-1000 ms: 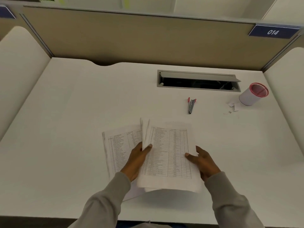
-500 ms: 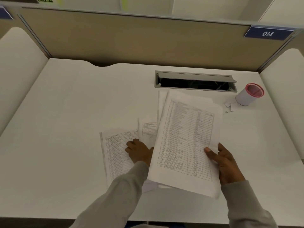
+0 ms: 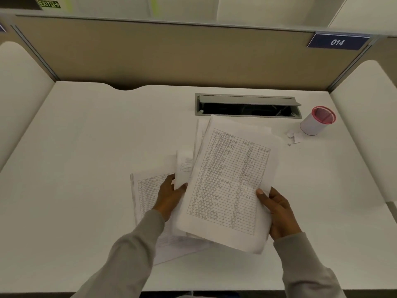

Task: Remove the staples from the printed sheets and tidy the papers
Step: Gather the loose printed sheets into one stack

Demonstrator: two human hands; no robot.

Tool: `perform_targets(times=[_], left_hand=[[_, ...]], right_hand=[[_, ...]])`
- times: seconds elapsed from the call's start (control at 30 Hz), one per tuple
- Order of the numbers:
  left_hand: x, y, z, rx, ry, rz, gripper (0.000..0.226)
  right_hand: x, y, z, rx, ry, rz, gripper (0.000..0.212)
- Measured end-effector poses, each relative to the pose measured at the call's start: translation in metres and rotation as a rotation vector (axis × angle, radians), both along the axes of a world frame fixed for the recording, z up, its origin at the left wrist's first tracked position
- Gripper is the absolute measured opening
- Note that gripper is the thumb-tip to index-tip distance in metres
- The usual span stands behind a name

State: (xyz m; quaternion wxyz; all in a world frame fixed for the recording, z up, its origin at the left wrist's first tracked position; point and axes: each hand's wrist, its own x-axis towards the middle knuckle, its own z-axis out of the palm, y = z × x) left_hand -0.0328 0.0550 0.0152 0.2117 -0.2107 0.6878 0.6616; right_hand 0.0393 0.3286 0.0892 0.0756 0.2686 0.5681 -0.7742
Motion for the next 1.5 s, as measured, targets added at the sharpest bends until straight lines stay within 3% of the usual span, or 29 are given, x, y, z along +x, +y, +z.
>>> perform_targets(times=[0.23,0.4,0.47,0.53,0.63,0.7,0.8,0.87,1.03,1.07,1.17,1.23,1.3,1.4,1.5], left_hand=[[0.018,-0.023,0.032,0.447,-0.028,-0.037,0.046],[0.033,-0.043,0.036,0.747,-0.088,0.134,0.045],[0.036,-0.048,0.043,0.744,-0.087,0.225,0.03],[0.039,-0.057,0.045,0.667,-0.022,0.284,0.035],[0.043,-0.075,0.04,0.629,-0.05,0.297,0.021],[0.045,-0.085,0.031,0.747,-0.137,0.354,0.051],[0.045,-0.09,0.028,0.819,-0.221,0.436,0.066],[0.043,-0.093,0.025,0.668,-0.201,0.385,0.06],[0.045,-0.087,0.009,-0.106,-0.121,0.301,0.02],[0.044,-0.087,0.001,-0.316,-0.114,0.294,0.024],[0.045,-0.081,-0.014,-0.748,-0.267,0.129,0.08],[0.045,-0.073,-0.019,-0.852,-0.335,0.055,0.099],[0.044,-0.065,-0.023,-0.901,-0.328,0.028,0.102],[0.041,-0.057,-0.022,-0.858,-0.321,0.053,0.09],[0.037,-0.059,-0.017,-0.766,-0.258,0.099,0.062]], right_hand=[[-0.021,-0.029,-0.032,-0.065,-0.116,0.059,0.027],[-0.025,-0.056,-0.053,-0.34,-0.212,0.124,0.036],[-0.024,-0.068,-0.057,-0.424,-0.208,0.17,0.041],[-0.023,-0.079,-0.059,-0.448,-0.19,0.234,0.043],[-0.024,-0.092,-0.059,-0.383,-0.167,0.317,0.041],[-0.025,-0.098,-0.059,-0.274,-0.165,0.307,0.044],[-0.028,-0.103,-0.057,-0.093,-0.154,0.255,0.057],[-0.029,-0.102,-0.054,-0.03,-0.133,0.234,0.064],[-0.031,-0.092,-0.035,-0.012,-0.019,0.257,0.052],[-0.03,-0.091,-0.029,-0.03,-0.001,0.247,0.05],[-0.032,-0.088,-0.012,-0.066,0.034,0.225,0.044],[-0.032,-0.087,-0.002,-0.086,0.049,0.226,0.042],[-0.033,-0.085,0.007,-0.115,0.066,0.226,0.043],[-0.032,-0.084,0.016,-0.145,0.094,0.232,0.045],[-0.032,-0.086,0.021,-0.163,0.105,0.242,0.048]])
